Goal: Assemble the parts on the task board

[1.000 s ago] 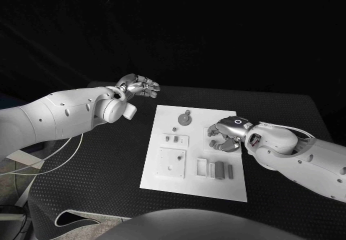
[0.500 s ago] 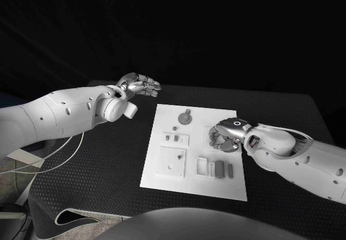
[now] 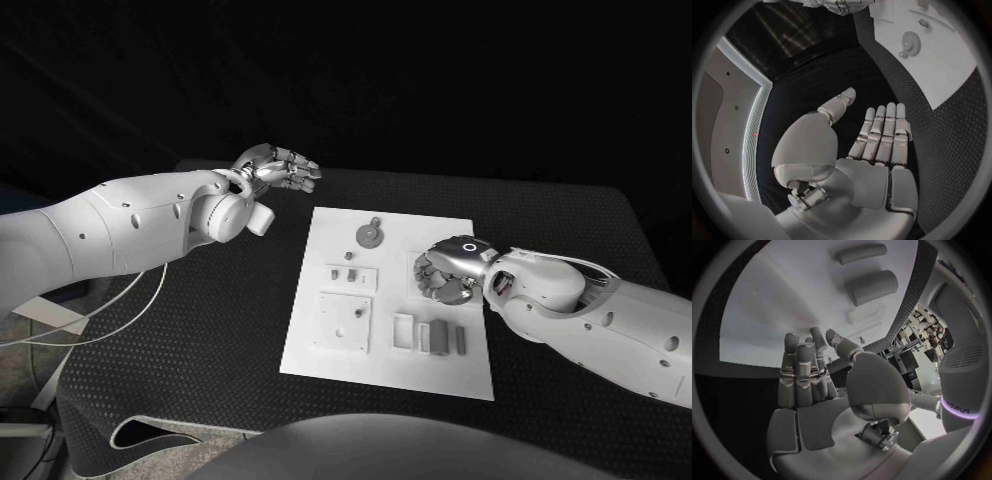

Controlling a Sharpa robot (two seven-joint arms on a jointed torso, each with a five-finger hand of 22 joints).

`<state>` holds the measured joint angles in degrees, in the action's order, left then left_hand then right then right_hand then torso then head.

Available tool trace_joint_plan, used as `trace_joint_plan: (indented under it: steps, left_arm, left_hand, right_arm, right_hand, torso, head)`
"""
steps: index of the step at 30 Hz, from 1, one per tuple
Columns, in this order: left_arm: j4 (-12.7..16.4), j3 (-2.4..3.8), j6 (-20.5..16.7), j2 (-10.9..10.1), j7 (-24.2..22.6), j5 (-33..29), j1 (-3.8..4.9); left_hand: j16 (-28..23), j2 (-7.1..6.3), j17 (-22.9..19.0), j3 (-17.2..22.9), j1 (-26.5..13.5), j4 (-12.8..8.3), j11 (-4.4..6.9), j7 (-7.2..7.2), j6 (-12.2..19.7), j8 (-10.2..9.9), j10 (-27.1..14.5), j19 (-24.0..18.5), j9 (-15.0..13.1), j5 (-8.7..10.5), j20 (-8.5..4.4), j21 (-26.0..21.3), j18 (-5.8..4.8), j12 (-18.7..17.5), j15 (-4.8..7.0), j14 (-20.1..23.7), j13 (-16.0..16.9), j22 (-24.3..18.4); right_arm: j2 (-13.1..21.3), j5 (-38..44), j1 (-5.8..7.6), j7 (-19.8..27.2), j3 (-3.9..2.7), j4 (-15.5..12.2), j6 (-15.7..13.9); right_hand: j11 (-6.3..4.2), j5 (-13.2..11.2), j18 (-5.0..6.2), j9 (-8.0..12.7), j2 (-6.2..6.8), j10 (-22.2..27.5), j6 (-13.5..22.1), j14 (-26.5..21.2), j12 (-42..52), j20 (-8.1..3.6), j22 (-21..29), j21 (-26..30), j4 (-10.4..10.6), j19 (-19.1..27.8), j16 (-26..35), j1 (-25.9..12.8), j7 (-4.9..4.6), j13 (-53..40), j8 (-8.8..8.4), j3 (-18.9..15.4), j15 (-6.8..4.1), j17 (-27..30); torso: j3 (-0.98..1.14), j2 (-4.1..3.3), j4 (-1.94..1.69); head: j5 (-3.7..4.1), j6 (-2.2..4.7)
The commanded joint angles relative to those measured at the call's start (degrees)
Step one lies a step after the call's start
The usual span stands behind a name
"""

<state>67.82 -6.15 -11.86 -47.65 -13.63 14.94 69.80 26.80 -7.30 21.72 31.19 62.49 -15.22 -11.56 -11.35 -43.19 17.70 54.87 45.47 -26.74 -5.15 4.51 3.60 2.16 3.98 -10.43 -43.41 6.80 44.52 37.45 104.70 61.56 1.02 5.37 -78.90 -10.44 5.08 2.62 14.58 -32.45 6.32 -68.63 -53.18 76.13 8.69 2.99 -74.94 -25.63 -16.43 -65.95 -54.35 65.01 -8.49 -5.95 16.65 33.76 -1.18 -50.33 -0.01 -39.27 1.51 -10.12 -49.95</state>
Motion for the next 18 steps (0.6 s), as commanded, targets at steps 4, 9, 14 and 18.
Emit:
trace_joint_plan:
  steps: [4,9,14,18]
  left_arm:
    - [0.10,0.04,0.66,0.15,-0.74,0.13,0.05]
    - [0.07,0.04,0.67,0.18,-0.73,0.13,0.05]
    - [0.03,0.04,0.69,0.18,-0.74,0.13,0.05]
    - [0.02,0.04,0.70,0.22,-0.77,0.13,0.05]
  left_hand:
    - [-0.28,-0.05,0.09,-0.30,0.45,0.05,-0.16,-1.17,0.46,0.21,0.07,-0.03,0.08,0.16,0.28,0.38,0.51,0.06,-0.06,-0.23,-0.10,-0.07]
    - [-0.29,-0.05,0.10,-0.30,0.44,0.05,-0.16,-1.17,0.47,0.21,0.07,-0.03,0.08,0.16,0.28,0.38,0.51,0.06,-0.06,-0.23,-0.11,-0.08]
    - [-0.30,-0.04,0.11,-0.30,0.44,0.06,-0.16,-1.17,0.47,0.21,0.07,-0.02,0.09,0.16,0.28,0.38,0.51,0.06,-0.07,-0.24,-0.12,-0.09]
    - [-0.31,-0.03,0.12,-0.30,0.43,0.07,-0.16,-1.17,0.48,0.22,0.08,-0.02,0.09,0.15,0.28,0.38,0.51,0.06,-0.07,-0.24,-0.13,-0.09]
  right_arm:
    - [-0.39,0.49,-0.08,-0.22,0.03,0.22,-0.65]
    - [-0.37,1.80,-0.10,-1.15,0.04,0.18,-1.39]
    - [-0.30,3.48,-0.15,-2.29,0.04,0.22,-2.37]
    - [-0.23,4.09,-0.18,-2.52,0.04,0.04,-3.31]
  right_hand:
    - [-0.20,0.15,0.42,0.09,-1.09,-0.73,-0.42,-0.06,0.25,0.10,-1.17,-0.32,-0.10,-0.39,-0.36,-0.01,0.05,-0.13,-0.11,-0.07,-0.40,0.11]
    - [-0.71,0.15,0.42,0.01,-2.44,-2.18,-1.18,-0.04,0.76,-0.06,-1.22,-0.46,-0.32,-0.48,-0.77,1.00,0.38,-0.49,0.22,0.50,-0.87,0.17]
    - [-1.70,0.16,0.42,-0.37,-3.68,-4.71,-3.37,0.40,1.62,-0.30,-1.34,-1.17,-0.20,-1.27,-2.27,4.03,1.12,-1.36,1.16,4.54,-1.83,-0.08]
    - [-2.12,0.16,0.42,-0.65,-3.91,-5.76,-4.19,0.64,1.84,-0.63,-1.42,-2.06,-0.22,-1.86,-3.67,4.07,1.47,-1.94,1.50,5.79,-2.25,-0.41]
  torso:
    - [-0.02,-0.03,0.07]
    - [0.01,0.00,-0.01]
    - [0.00,0.01,0.03]
    - [0.01,0.00,0.03]
  head:
    - [0.02,-0.05]
    - [0.03,-0.05]
    - [0.03,-0.05]
    - [0.00,-0.05]
